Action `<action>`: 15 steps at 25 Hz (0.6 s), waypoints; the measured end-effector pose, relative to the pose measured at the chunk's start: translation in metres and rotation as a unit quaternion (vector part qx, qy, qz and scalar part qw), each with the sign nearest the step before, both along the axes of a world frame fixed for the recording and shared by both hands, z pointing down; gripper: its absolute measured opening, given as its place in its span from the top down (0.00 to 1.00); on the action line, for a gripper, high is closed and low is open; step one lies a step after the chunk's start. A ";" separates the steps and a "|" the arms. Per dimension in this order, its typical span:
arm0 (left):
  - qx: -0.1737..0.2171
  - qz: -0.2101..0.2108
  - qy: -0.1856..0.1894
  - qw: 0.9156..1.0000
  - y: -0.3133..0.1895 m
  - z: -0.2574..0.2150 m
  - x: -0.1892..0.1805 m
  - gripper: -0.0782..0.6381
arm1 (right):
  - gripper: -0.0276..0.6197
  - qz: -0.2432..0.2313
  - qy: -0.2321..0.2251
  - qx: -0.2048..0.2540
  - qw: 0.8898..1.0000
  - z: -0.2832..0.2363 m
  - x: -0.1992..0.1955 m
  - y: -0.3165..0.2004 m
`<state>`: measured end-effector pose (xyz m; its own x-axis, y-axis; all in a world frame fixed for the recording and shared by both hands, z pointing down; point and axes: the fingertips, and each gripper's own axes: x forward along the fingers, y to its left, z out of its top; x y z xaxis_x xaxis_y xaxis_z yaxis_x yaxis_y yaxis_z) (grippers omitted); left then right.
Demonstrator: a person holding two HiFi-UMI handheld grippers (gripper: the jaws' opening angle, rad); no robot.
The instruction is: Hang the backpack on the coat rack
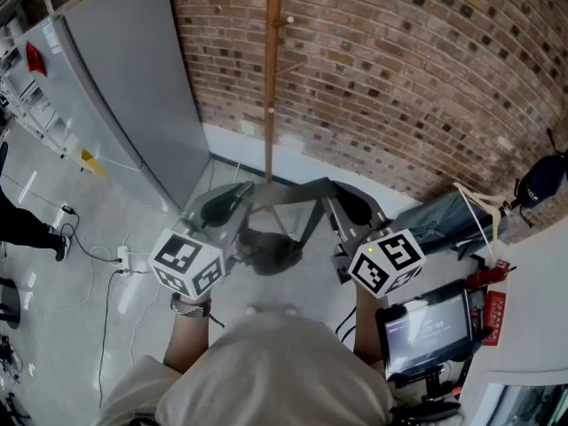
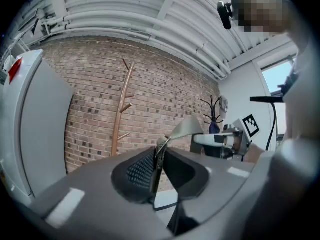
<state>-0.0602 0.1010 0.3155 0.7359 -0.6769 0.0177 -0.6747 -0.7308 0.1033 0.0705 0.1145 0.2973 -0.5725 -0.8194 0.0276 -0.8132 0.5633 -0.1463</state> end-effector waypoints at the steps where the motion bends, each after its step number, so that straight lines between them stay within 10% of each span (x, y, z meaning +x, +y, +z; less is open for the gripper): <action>1: -0.001 0.000 0.000 1.000 -0.001 0.000 0.000 0.82 | 0.95 0.000 -0.002 -0.001 1.000 0.000 0.000 -0.001; 15: -0.023 -0.013 0.006 1.000 -0.007 0.012 0.008 0.82 | 0.95 -0.018 -0.002 -0.019 1.000 0.009 0.006 -0.011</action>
<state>-0.0524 0.0940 0.3272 0.7177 -0.6951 0.0411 -0.6926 -0.7066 0.1452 0.0768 0.1031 0.3065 -0.6025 -0.7962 0.0556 -0.7914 0.5870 -0.1706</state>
